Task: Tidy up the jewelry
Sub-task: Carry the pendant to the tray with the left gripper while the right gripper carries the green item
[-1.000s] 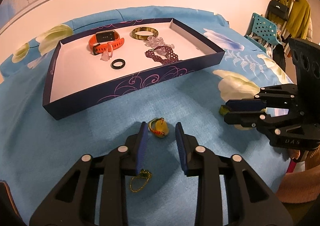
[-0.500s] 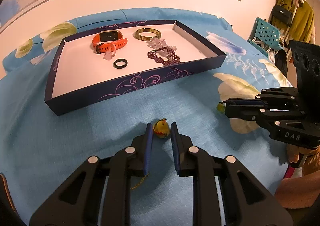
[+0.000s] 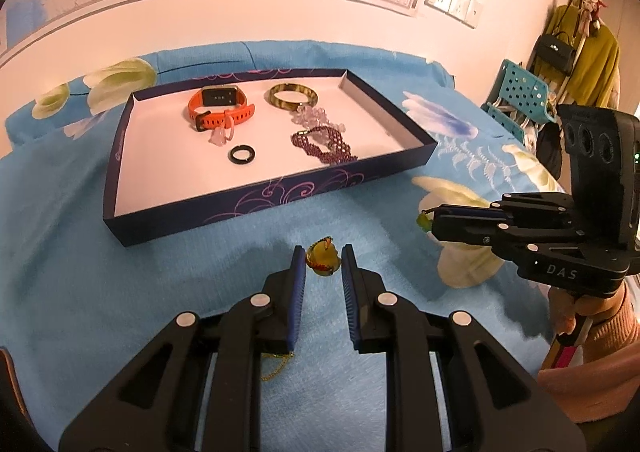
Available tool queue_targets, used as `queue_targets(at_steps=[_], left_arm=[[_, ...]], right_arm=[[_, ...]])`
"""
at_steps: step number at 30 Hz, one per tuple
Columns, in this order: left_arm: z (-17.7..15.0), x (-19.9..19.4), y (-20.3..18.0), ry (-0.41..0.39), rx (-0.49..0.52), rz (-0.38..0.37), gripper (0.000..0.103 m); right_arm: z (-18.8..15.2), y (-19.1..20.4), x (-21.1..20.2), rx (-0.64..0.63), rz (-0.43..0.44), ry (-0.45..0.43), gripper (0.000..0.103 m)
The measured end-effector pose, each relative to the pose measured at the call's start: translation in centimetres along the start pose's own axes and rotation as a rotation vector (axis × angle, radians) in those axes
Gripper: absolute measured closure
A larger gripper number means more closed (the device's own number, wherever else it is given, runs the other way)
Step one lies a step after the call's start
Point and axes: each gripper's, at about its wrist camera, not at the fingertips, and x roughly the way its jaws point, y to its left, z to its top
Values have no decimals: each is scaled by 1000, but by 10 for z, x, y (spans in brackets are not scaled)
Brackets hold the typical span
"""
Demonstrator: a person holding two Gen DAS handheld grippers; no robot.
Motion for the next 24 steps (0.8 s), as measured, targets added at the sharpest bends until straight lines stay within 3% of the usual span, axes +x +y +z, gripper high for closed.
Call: queue_targets(at_steps=[24], left_arm=[[31,-10,10,-72,-12,-2,84]], right_arm=[[41,-7,3,-1,39,-70,96]])
